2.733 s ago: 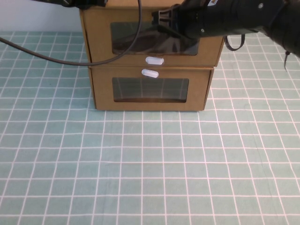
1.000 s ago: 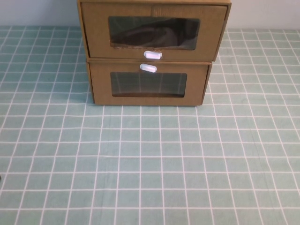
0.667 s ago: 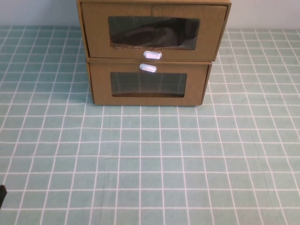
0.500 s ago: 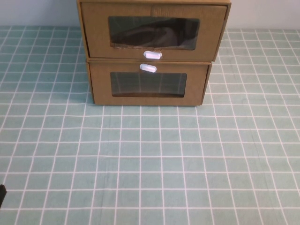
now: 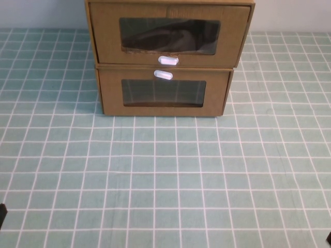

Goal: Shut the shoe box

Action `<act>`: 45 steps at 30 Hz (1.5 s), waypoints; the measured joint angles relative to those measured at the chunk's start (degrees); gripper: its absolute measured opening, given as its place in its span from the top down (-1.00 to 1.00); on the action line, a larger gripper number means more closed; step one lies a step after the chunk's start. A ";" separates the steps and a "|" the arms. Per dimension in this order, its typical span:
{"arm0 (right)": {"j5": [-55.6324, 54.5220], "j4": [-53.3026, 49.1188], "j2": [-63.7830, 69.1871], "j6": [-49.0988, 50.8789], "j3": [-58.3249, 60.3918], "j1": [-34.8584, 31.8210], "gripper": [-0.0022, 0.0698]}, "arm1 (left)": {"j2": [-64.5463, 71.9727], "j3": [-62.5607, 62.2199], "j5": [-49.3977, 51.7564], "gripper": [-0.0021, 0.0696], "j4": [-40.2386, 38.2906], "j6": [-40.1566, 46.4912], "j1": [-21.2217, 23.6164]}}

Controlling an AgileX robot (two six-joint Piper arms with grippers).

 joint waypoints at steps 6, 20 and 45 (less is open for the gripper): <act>-5.89 -6.04 0.00 -0.13 0.00 -10.94 0.97 | 0.00 0.00 0.00 0.96 0.00 0.00 0.00; 3.57 -6.69 0.00 -0.17 0.00 -22.04 0.97 | 0.00 0.00 0.00 0.96 -0.17 0.00 0.00; 3.57 -6.69 0.00 -0.27 0.00 -22.31 0.97 | -0.47 0.00 0.00 0.96 16.96 -12.78 0.97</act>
